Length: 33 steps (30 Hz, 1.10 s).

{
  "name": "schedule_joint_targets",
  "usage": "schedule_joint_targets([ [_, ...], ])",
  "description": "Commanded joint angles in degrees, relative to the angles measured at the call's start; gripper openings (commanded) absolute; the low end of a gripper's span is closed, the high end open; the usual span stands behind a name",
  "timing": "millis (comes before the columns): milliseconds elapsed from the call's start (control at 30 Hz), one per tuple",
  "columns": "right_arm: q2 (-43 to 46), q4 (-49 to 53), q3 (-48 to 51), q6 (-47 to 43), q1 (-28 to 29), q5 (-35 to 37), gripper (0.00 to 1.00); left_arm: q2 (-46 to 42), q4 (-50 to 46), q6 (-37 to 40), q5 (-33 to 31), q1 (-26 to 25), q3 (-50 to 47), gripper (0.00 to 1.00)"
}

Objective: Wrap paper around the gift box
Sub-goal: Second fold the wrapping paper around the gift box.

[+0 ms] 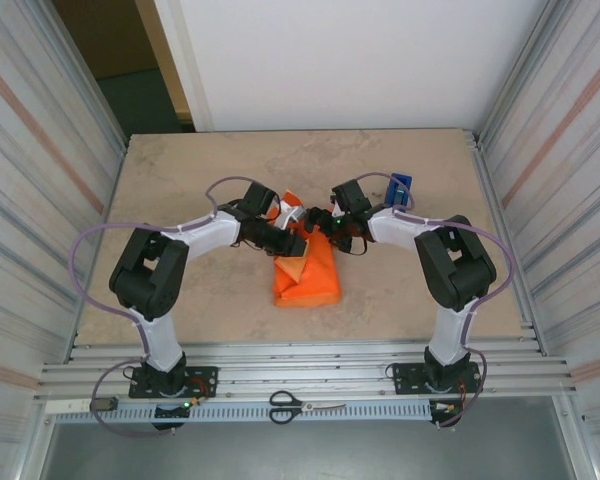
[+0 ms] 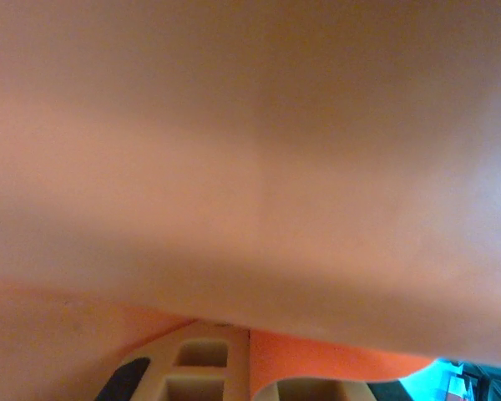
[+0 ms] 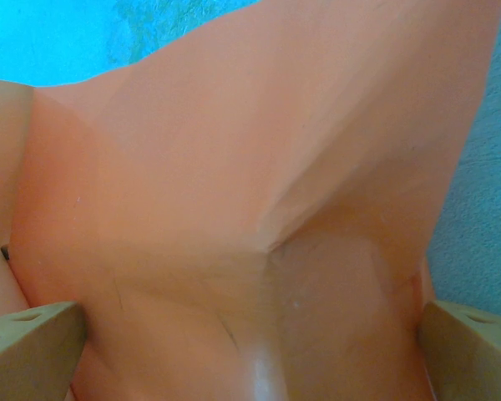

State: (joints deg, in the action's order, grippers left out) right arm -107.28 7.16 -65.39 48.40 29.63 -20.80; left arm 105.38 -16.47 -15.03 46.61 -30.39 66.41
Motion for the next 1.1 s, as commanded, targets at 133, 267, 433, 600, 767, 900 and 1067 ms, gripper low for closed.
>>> schedule_joint_targets([
  [133, 2.42, 5.54, -0.42, -0.15, -2.25, -4.52, 0.98, 4.02, 0.39, 0.69, 2.06, -2.39, -2.18, 0.0],
  [267, 4.09, 5.97, -0.35, -0.33, -4.2, -4.62, 0.98, 4.3, 0.03, 0.88, 1.53, -2.39, -2.84, 0.0],
  [433, 6.79, 4.78, 0.97, -0.88, -7.11, -6.18, 0.98, 4.7, 0.03, 0.53, 0.73, -2.3, -3.16, 0.0],
  [600, 8.03, 6.2, 2.01, -1.41, -7.83, -5.69, 0.98, 4.9, 0.72, -0.1, 0.5, -2.13, -3.46, 0.0],
  [767, 11.57, 4.13, 7.67, -0.76, -8.82, -3.48, 0.98, 5.01, 0.56, -0.44, 0.49, -1.95, -3.06, 0.0],
  [900, 15.18, 2.82, 9.59, -0.78, -9.46, -4.19, 0.98, 5.16, 0.65, -0.38, 0.89, -1.86, -3.09, 0.01],
  [1067, 17.61, 4.13, 9.23, -1.24, -9.5, -4.68, 0.98, 5.18, 0.64, -0.07, 1.28, -1.74, -3.27, 0.16],
])
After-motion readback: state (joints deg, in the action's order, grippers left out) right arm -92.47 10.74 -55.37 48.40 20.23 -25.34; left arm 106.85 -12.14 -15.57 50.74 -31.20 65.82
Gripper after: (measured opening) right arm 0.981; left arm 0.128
